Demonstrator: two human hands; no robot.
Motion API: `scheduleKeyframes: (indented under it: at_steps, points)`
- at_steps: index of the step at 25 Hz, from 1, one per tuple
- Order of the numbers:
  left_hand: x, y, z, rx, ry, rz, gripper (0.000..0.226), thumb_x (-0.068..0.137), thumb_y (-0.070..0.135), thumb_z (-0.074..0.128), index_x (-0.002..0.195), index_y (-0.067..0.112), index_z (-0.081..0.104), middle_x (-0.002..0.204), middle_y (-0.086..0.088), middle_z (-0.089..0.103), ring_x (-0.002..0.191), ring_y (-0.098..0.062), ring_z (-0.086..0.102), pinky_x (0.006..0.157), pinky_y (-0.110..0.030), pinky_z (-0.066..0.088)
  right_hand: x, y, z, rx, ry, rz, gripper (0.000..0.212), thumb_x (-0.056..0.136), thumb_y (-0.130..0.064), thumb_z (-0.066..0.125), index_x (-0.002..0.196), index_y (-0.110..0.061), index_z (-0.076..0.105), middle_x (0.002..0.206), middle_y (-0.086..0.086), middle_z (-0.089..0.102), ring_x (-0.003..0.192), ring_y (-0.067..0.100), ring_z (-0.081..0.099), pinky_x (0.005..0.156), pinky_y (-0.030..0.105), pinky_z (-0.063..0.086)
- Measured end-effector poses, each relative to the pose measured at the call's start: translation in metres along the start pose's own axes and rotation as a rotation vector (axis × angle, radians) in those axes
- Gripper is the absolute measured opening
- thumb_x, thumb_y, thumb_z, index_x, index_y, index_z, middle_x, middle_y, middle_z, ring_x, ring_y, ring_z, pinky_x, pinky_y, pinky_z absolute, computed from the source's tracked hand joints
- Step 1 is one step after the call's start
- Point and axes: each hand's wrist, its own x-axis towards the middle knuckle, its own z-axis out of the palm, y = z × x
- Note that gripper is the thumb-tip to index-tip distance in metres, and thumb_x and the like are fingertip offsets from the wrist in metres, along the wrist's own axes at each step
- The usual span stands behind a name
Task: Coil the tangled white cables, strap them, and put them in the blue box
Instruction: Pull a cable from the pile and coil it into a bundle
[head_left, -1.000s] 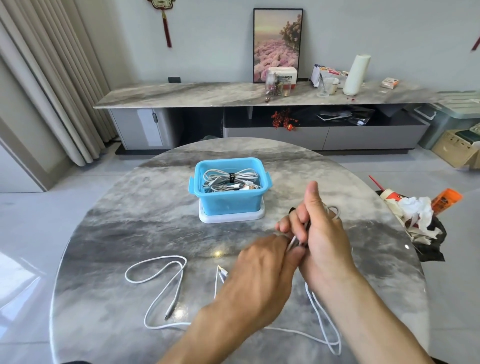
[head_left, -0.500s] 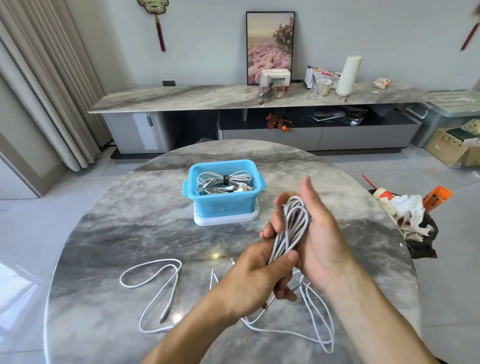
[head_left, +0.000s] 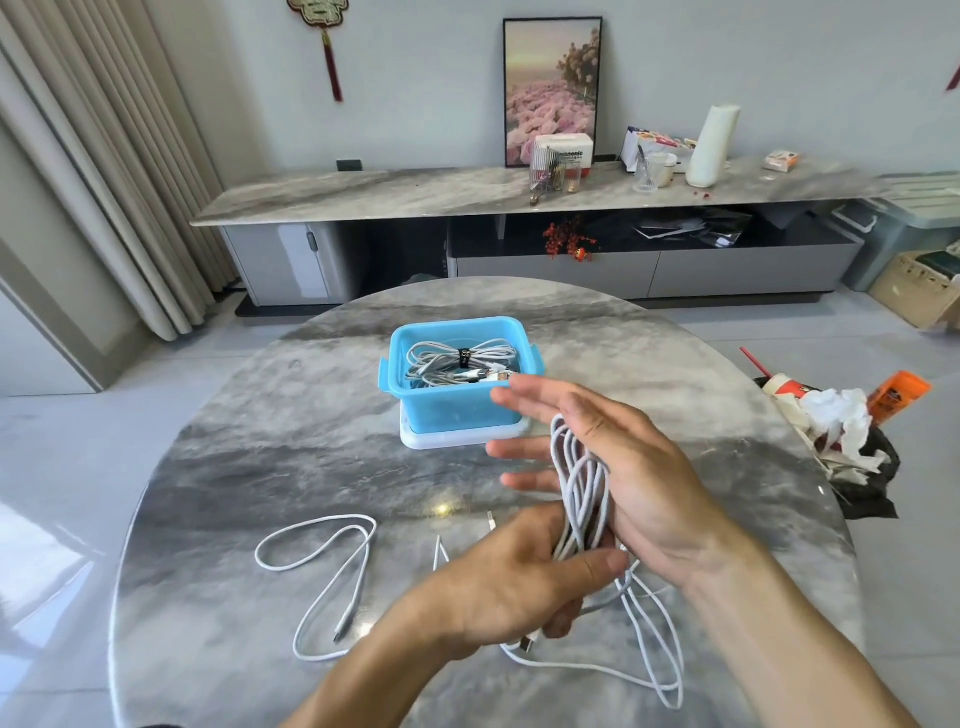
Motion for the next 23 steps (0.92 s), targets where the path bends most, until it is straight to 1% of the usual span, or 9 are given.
scheduleKeyframes:
  at_steps: [2, 4, 7, 9, 11, 13, 16, 20, 23]
  points:
    - [0.001, 0.0, 0.001, -0.085, -0.045, 0.026, 0.027, 0.1, 0.021, 0.054, 0.075, 0.013, 0.048, 0.055, 0.001, 0.046, 0.047, -0.012, 0.041, 0.047, -0.024, 0.032, -0.003, -0.008, -0.008, 0.226, -0.077, 0.043, 0.036, 0.099, -0.012, 0.04, 0.128, -0.003, 0.06, 0.134, 0.018, 0.061, 0.112, 0.039, 0.064, 0.094, 0.049, 0.053]
    - [0.001, 0.0, 0.001, -0.177, -0.034, 0.023, 0.03, 0.1, 0.028, 0.053, 0.078, 0.009, 0.049, 0.053, -0.001, 0.043, 0.046, -0.015, 0.042, 0.047, -0.024, 0.033, -0.002, -0.01, -0.014, 0.276, 0.0, 0.039, 0.035, 0.097, -0.003, 0.039, 0.12, 0.0, 0.065, 0.126, 0.024, 0.064, 0.109, 0.041, 0.065, 0.096, 0.05, 0.052]
    - [0.003, 0.0, 0.002, -0.227, 0.005, -0.055, 0.035, 0.1, 0.037, 0.048, 0.075, 0.013, 0.05, 0.047, -0.002, 0.037, 0.04, -0.015, 0.042, 0.045, -0.022, 0.035, -0.001, -0.004, -0.013, -0.052, 0.183, 0.016, 0.028, 0.101, -0.008, 0.041, 0.115, -0.001, 0.065, 0.113, 0.022, 0.07, 0.095, 0.045, 0.07, 0.085, 0.051, 0.057]
    - [0.004, 0.0, -0.001, -0.229, 0.032, -0.079, 0.038, 0.099, 0.037, 0.047, 0.07, 0.014, 0.048, 0.047, -0.001, 0.036, 0.039, -0.013, 0.035, 0.044, -0.021, 0.034, -0.003, -0.005, -0.015, -0.211, 0.163, 0.023, 0.028, 0.094, -0.023, 0.057, 0.118, -0.01, 0.063, 0.111, 0.014, 0.072, 0.091, 0.043, 0.071, 0.084, 0.052, 0.057]
    - [0.004, 0.002, -0.005, -0.185, 0.062, -0.086, 0.039, 0.1, 0.036, 0.047, 0.067, 0.015, 0.048, 0.047, -0.001, 0.036, 0.039, -0.012, 0.033, 0.045, -0.022, 0.033, -0.007, -0.011, -0.018, -0.282, 0.096, 0.075, 0.04, 0.079, -0.017, 0.067, 0.118, -0.016, 0.062, 0.111, 0.009, 0.073, 0.094, 0.037, 0.072, 0.087, 0.05, 0.057]
    - [0.004, 0.002, -0.006, -0.095, 0.097, -0.08, 0.04, 0.101, 0.038, 0.048, 0.068, 0.015, 0.049, 0.046, 0.001, 0.038, 0.039, -0.012, 0.034, 0.045, -0.025, 0.032, -0.008, -0.012, -0.019, -0.393, 0.146, 0.081, 0.039, 0.073, -0.008, 0.065, 0.111, -0.017, 0.064, 0.101, 0.009, 0.075, 0.091, 0.034, 0.073, 0.089, 0.053, 0.057]
    - [0.005, 0.003, -0.005, -0.035, 0.126, -0.072, 0.038, 0.098, 0.039, 0.054, 0.066, 0.019, 0.052, 0.045, 0.005, 0.04, 0.04, -0.012, 0.036, 0.045, -0.027, 0.031, -0.006, -0.005, -0.013, -0.514, 0.288, 0.003, 0.025, 0.084, -0.001, 0.056, 0.098, -0.018, 0.067, 0.084, 0.007, 0.076, 0.082, 0.032, 0.072, 0.082, 0.053, 0.057]
    - [0.004, 0.004, -0.006, -0.016, 0.114, -0.071, 0.042, 0.096, 0.031, 0.061, 0.054, 0.03, 0.055, 0.049, 0.006, 0.038, 0.046, -0.013, 0.036, 0.045, -0.025, 0.03, -0.009, 0.0, -0.022, -1.018, 0.392, -0.16, 0.019, 0.081, -0.026, 0.043, 0.08, -0.02, 0.061, 0.064, -0.001, 0.063, 0.064, 0.023, 0.06, 0.063, 0.043, 0.052]
    - [0.005, 0.001, -0.004, -0.066, 0.077, -0.049, 0.04, 0.095, 0.035, 0.061, 0.058, 0.027, 0.049, 0.049, 0.005, 0.041, 0.044, -0.013, 0.043, 0.049, -0.028, 0.032, -0.009, -0.002, -0.025, -1.048, 0.453, -0.212, 0.023, 0.08, -0.024, 0.041, 0.07, -0.012, 0.058, 0.056, 0.0, 0.057, 0.057, 0.025, 0.052, 0.056, 0.043, 0.047]
